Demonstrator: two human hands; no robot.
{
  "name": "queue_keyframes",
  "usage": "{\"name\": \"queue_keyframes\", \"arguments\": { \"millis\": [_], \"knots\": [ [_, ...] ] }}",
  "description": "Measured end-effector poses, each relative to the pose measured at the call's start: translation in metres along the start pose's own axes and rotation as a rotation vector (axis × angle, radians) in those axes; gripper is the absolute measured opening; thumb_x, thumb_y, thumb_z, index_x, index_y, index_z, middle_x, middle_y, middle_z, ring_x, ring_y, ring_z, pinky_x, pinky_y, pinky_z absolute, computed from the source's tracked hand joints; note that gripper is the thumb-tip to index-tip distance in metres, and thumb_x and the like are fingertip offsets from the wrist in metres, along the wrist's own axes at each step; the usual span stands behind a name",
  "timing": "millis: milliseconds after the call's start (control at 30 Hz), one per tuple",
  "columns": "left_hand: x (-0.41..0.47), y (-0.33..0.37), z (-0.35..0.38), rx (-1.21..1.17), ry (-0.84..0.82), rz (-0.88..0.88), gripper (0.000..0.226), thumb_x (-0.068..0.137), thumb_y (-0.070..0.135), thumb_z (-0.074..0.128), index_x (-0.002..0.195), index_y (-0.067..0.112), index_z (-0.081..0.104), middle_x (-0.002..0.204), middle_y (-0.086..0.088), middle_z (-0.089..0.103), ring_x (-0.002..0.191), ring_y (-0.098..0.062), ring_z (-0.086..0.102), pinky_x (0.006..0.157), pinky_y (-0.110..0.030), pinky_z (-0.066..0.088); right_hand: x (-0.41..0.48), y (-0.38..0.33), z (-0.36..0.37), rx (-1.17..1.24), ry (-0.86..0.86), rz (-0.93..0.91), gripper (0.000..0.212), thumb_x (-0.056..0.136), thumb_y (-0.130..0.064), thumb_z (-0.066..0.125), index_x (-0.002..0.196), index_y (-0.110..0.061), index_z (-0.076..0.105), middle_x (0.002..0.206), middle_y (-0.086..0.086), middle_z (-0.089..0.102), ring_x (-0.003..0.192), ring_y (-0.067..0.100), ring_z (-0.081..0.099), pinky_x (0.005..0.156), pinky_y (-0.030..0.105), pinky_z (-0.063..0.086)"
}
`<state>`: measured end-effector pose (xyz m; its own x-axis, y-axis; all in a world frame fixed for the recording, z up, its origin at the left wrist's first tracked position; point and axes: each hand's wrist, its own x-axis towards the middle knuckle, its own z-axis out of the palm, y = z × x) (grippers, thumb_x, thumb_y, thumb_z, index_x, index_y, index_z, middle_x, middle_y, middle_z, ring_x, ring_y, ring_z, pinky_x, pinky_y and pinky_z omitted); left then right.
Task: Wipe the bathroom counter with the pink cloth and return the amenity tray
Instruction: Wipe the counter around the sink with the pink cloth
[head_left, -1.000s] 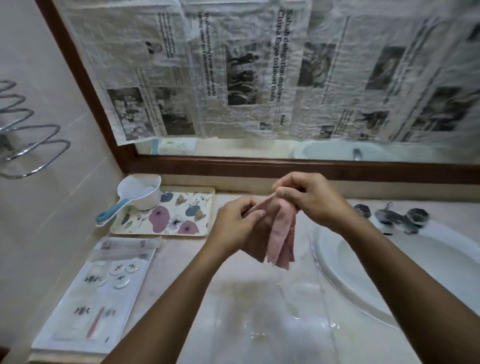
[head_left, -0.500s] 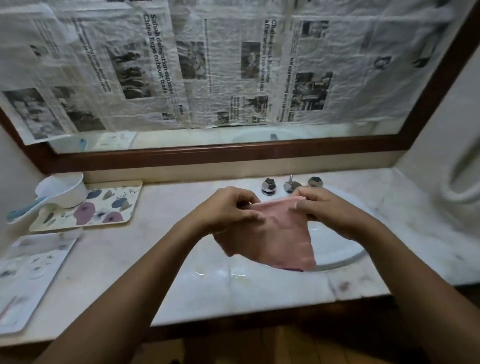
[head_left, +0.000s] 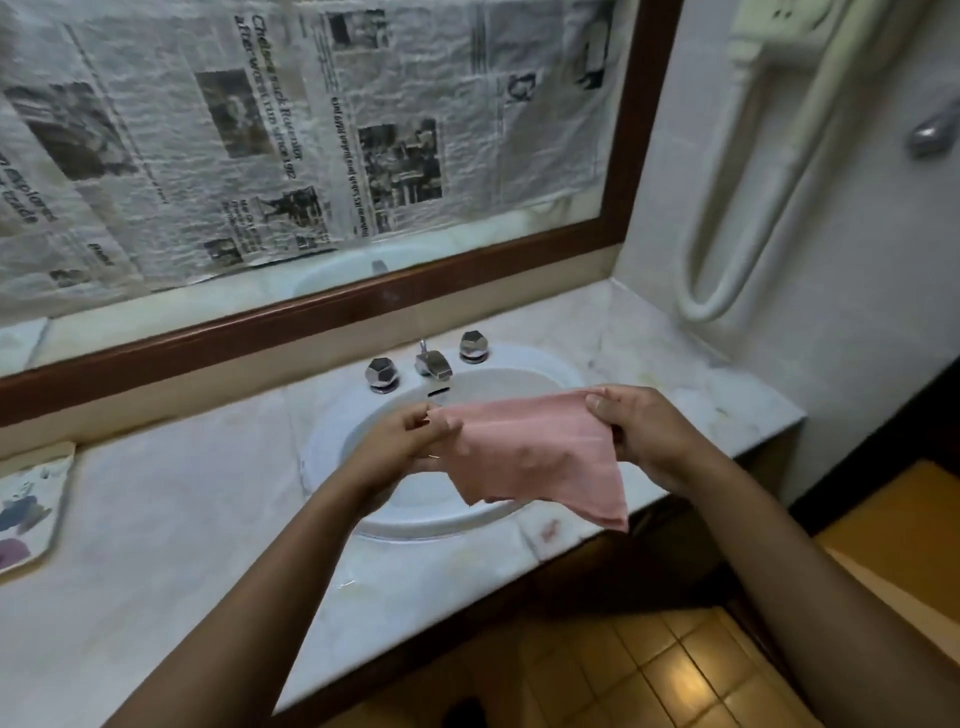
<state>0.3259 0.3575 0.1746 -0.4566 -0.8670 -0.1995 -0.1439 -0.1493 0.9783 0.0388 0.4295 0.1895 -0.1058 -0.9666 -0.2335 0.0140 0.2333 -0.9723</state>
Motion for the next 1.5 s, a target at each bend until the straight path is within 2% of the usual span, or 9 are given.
{"name": "queue_keyframes", "arguments": {
  "millis": [133, 333, 467, 800, 967, 1100, 1267, 1400, 1500],
  "knots": [
    [0.034, -0.007, 0.054, 0.058, 0.083, -0.002, 0.014, 0.099, 0.015, 0.060, 0.090, 0.004, 0.059, 0.075, -0.005, 0.067, 0.071, -0.024, 0.064, 0.060, -0.038, 0.059, 0.008, 0.025, -0.010, 0.010, 0.224, 0.049, 0.027, 0.109, -0.007, 0.046, 0.118, 0.000, 0.070, 0.095, 0.013, 0.075, 0.088, 0.027, 0.072, 0.077, 0.038, 0.064],
    [0.067, 0.001, 0.114, 0.263, -0.097, 0.079, 0.026, 0.099, 0.046, 0.053, 0.095, 0.032, 0.074, 0.092, 0.010, 0.077, 0.094, -0.012, 0.073, 0.091, -0.046, 0.059, 0.005, 0.035, -0.004, -0.032, 0.219, -0.012, 0.050, 0.108, -0.006, 0.040, 0.116, -0.037, 0.078, 0.114, 0.003, 0.080, 0.110, 0.021, 0.075, 0.094, 0.040, 0.061],
    [0.086, 0.004, 0.130, 0.348, -0.201, 0.085, 0.039, 0.100, 0.055, 0.043, 0.092, 0.034, 0.075, 0.090, 0.006, 0.077, 0.092, -0.010, 0.070, 0.090, -0.042, 0.058, 0.012, 0.043, -0.015, -0.132, 0.242, -0.073, 0.044, 0.102, -0.007, 0.059, 0.134, -0.035, 0.069, 0.126, -0.009, 0.076, 0.120, 0.014, 0.071, 0.103, 0.038, 0.056],
    [0.153, -0.033, 0.155, 0.356, -0.111, 0.007, 0.033, 0.103, 0.041, 0.039, 0.114, 0.044, 0.070, 0.117, 0.011, 0.058, 0.108, -0.007, 0.060, 0.094, -0.025, 0.046, 0.054, 0.083, -0.103, -0.373, 0.359, 0.168, 0.038, 0.101, -0.004, 0.051, 0.107, -0.033, 0.075, 0.103, -0.003, 0.078, 0.104, 0.022, 0.073, 0.088, 0.044, 0.061],
    [0.193, -0.071, 0.172, 0.460, 0.128, -0.108, 0.032, 0.098, 0.033, 0.057, 0.130, 0.030, 0.059, 0.125, 0.000, 0.057, 0.093, -0.003, 0.059, 0.076, -0.020, 0.042, 0.096, 0.070, -0.188, -0.495, 0.440, 0.217, 0.033, 0.109, -0.011, 0.043, 0.126, -0.027, 0.065, 0.118, 0.004, 0.067, 0.103, 0.026, 0.067, 0.055, 0.019, 0.050],
    [0.223, -0.095, 0.198, 0.525, 0.263, -0.166, 0.042, 0.096, 0.028, 0.058, 0.137, 0.020, 0.054, 0.131, -0.008, 0.052, 0.119, -0.023, 0.057, 0.099, -0.037, 0.046, 0.127, 0.073, -0.226, -0.669, 0.376, 0.026, 0.028, 0.106, -0.004, 0.049, 0.122, -0.019, 0.067, 0.117, -0.001, 0.065, 0.104, 0.016, 0.061, 0.072, 0.017, 0.045],
    [0.250, -0.110, 0.224, 0.755, 0.354, -0.184, 0.049, 0.095, 0.031, 0.053, 0.142, 0.016, 0.052, 0.141, -0.013, 0.051, 0.129, -0.034, 0.048, 0.105, -0.047, 0.041, 0.123, 0.134, -0.242, -1.144, -0.103, 0.181, 0.035, 0.090, 0.002, 0.066, 0.095, -0.033, 0.061, 0.110, -0.012, 0.062, 0.108, 0.013, 0.059, 0.100, 0.032, 0.050],
    [0.261, -0.129, 0.226, 0.922, 0.398, -0.218, 0.054, 0.097, 0.042, 0.046, 0.144, 0.015, 0.050, 0.139, -0.017, 0.054, 0.122, -0.040, 0.053, 0.097, -0.050, 0.045, 0.130, 0.166, -0.239, -1.136, 0.007, 0.025, 0.052, 0.092, -0.006, 0.068, 0.141, -0.019, 0.055, 0.151, 0.002, 0.048, 0.140, 0.026, 0.043, 0.122, 0.043, 0.038],
    [0.266, -0.145, 0.224, 1.029, 0.415, -0.219, 0.063, 0.095, 0.052, 0.037, 0.143, 0.014, 0.051, 0.134, -0.017, 0.058, 0.118, -0.040, 0.057, 0.095, -0.051, 0.047, 0.157, 0.178, -0.219, -1.179, 0.030, -0.011, 0.069, 0.105, -0.034, 0.049, 0.165, -0.018, 0.018, 0.175, 0.008, 0.006, 0.163, 0.032, 0.001, 0.130, 0.048, -0.002]
  ]
}}
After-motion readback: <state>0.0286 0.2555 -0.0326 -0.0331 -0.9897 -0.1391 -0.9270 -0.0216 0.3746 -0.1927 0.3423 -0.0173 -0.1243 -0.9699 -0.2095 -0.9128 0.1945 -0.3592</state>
